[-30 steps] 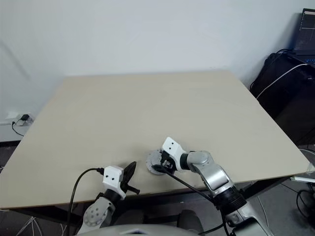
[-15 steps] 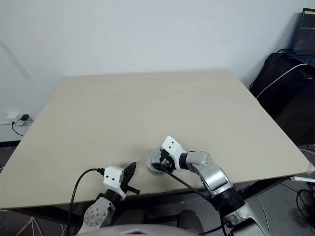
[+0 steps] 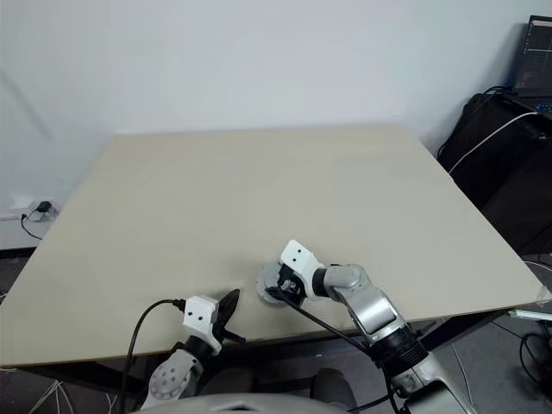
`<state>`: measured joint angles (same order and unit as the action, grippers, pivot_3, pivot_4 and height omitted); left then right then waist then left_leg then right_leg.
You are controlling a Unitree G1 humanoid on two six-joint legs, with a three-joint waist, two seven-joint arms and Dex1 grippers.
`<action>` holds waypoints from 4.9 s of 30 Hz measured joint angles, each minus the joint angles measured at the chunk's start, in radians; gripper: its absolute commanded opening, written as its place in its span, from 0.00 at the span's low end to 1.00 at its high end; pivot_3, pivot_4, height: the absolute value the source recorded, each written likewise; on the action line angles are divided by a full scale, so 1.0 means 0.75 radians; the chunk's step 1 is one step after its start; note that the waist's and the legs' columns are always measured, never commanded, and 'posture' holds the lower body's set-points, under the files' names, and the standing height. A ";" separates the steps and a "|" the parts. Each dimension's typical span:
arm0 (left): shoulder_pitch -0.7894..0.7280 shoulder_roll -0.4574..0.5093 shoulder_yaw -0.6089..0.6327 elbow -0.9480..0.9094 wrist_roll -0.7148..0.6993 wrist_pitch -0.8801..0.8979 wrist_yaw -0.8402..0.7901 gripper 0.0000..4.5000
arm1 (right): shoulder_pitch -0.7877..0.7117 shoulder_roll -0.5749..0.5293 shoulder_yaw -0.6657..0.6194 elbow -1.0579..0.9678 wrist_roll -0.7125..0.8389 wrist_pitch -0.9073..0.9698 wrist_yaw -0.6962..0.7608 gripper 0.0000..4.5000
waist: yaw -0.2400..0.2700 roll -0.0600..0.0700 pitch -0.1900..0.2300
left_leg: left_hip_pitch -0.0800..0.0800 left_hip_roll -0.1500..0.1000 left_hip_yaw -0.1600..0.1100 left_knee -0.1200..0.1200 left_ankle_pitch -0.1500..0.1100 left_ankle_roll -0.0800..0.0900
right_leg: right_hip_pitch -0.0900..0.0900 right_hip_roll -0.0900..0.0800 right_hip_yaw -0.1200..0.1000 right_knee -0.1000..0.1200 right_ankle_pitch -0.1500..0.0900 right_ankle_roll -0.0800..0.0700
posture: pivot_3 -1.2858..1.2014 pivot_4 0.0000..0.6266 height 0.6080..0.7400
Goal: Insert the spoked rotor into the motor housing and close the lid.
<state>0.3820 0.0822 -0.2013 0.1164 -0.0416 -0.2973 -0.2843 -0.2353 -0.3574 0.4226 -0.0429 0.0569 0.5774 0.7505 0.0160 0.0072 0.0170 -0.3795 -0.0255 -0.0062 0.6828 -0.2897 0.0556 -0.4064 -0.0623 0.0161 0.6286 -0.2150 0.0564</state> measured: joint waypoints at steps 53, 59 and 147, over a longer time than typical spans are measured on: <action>-0.610 0.269 0.033 -0.132 -0.388 0.967 -0.503 0.00 | -0.043 -0.006 0.065 -0.042 0.001 0.162 -0.081 0.72 | -0.007 0.004 -0.007 | 0.009 -0.001 -0.002 0.000 0.001 0.000 | 0.011 0.002 -0.001 -0.001 -0.003 0.006 | 0.52 0.00 1.00; -0.672 0.272 0.014 -0.089 -0.395 1.098 -0.593 0.00 | -0.034 -0.006 0.063 -0.056 0.001 0.165 -0.096 0.72 | -0.005 0.002 -0.006 | 0.010 -0.001 -0.002 0.000 0.001 0.000 | 0.011 0.002 -0.001 -0.001 -0.003 0.006 | 0.52 0.00 1.00; -0.727 0.306 -0.082 -0.109 -0.325 1.202 -0.643 0.00 | 0.130 0.510 -1.042 0.020 0.834 1.153 -0.510 0.99 | -0.022 0.007 0.000 | 0.001 -0.002 -0.006 -0.008 -0.001 0.000 | 0.001 -0.010 -0.003 -0.004 -0.003 0.001 | 0.52 0.00 1.00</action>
<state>-0.1631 0.3117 -0.2624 0.0349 -0.2852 0.6043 -0.7667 -0.1376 0.0254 -0.3585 -0.0282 0.6825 1.4419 0.3682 -0.0004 0.0124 0.0170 -0.3786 -0.0272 -0.0105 0.6770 -0.2908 0.0557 -0.4053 -0.0697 0.0141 0.6259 -0.2169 0.0569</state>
